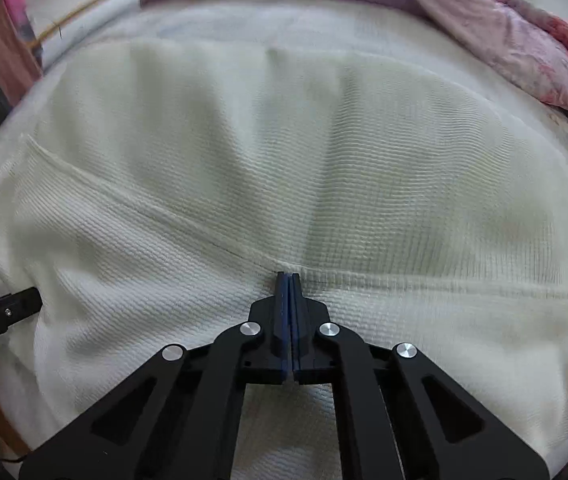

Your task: Fold large clothes

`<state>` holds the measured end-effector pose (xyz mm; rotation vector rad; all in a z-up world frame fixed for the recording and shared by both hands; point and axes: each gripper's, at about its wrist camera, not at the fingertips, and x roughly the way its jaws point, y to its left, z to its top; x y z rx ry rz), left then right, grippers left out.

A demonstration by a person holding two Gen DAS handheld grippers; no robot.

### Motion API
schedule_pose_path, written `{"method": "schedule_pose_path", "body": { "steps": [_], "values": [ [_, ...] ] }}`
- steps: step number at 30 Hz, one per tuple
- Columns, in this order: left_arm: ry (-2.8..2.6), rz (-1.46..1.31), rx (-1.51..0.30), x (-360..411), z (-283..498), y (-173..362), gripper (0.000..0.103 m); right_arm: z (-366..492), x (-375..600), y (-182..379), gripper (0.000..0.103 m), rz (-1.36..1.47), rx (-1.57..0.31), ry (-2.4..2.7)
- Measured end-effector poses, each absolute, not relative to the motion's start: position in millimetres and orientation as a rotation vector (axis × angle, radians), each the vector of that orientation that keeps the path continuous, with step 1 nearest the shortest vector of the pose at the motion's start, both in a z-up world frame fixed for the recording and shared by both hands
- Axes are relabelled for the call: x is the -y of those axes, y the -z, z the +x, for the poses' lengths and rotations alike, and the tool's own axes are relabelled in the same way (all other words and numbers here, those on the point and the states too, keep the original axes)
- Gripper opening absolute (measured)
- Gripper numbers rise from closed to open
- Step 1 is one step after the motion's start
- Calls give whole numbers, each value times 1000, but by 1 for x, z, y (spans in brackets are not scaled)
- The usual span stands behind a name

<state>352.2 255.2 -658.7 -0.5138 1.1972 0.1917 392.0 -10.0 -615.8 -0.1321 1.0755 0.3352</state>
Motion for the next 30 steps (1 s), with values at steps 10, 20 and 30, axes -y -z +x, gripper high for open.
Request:
{"method": "schedule_pose_path", "body": {
  "steps": [10,20,30],
  "values": [
    [-152,-562,-1167,-251,345,629,9,362,27,611,1,-56,-1153,-361],
    [-64,-505,-1076,-219,350,570,8,339,33,567,11,11,-1059,-490],
    [-1,-627,-1029,-212,355,529,8,299,-9,516,63,73,-927,-755]
  ]
}}
